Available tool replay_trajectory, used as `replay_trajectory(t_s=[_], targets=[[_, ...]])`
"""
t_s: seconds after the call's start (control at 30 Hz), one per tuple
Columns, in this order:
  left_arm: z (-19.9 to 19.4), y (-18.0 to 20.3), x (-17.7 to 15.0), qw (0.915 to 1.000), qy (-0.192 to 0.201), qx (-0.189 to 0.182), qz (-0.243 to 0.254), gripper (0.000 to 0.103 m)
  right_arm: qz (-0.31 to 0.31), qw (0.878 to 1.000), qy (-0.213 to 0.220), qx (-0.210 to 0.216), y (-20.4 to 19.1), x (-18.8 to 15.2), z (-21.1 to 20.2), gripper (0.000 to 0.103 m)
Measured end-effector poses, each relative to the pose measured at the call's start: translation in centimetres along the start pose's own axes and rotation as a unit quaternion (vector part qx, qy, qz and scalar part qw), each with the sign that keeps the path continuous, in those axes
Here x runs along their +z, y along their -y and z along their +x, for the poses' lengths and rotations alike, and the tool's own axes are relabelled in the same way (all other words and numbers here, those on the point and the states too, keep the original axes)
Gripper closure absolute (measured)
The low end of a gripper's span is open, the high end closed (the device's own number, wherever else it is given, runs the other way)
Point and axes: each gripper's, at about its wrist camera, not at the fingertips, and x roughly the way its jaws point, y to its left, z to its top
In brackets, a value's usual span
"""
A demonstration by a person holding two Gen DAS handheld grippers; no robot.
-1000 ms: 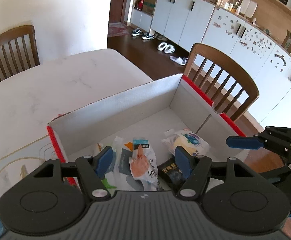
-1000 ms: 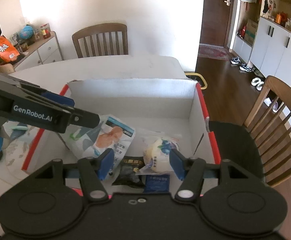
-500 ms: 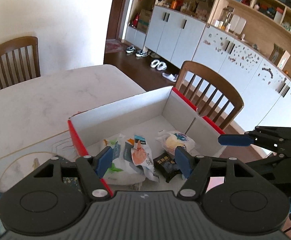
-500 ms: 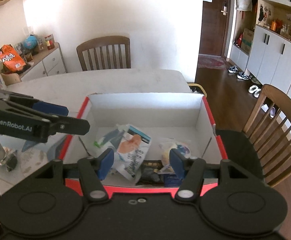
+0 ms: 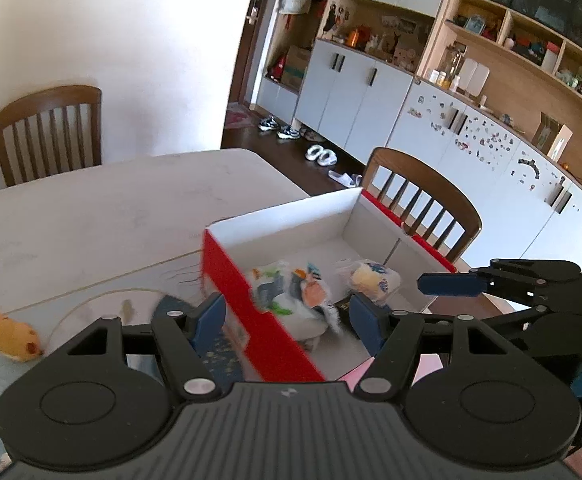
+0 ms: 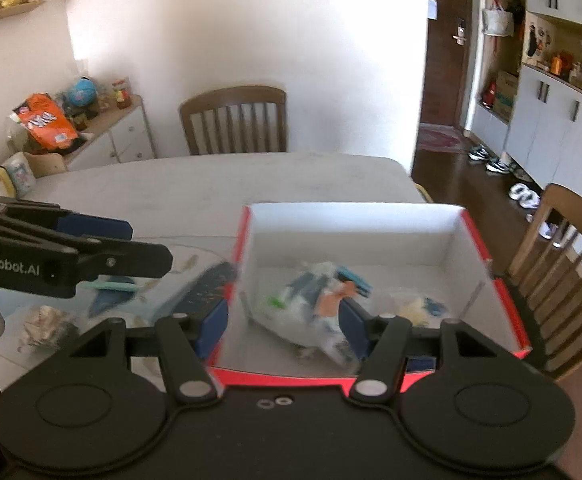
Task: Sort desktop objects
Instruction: 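Withdraw both tools from the box back toward the table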
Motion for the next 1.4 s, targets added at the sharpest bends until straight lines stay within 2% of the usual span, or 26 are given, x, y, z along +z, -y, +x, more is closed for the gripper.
replay_trajectory(t_s=[0.43, 0.77, 1.17, 1.23, 1.4], targets=[[-5.8, -6.5, -4.0, 0.9994, 0.019, 0.028, -0.006, 0.035, -0.012, 1.0, 0.005, 0.025, -6.9, 0.5, 2.1, 0.042], [-8.5, -10.9, -6.3, 0.9985, 0.03, 0.043, -0.016, 0.035, -0.028, 0.999, -0.006, 0.041, -11.7, 1.0, 4.2, 0.042], [-10.0, -16.1, -10.3, 0.9981, 0.007, 0.058, -0.019, 0.035, -0.046, 0.997, -0.027, 0.051, -15.8, 0.5, 6.4, 0.042], [-10.0, -16.7, -10.9, 0.9983, 0.0, 0.056, -0.017, 0.029, -0.05, 0.997, -0.032, 0.056, -16.3, 0.2, 6.8, 0.042], [-9.7, -17.9, -12.4, 0.9988, -0.007, 0.048, -0.01, 0.025, -0.06, 0.995, -0.04, 0.062, -17.8, -0.3, 7.6, 0.038]])
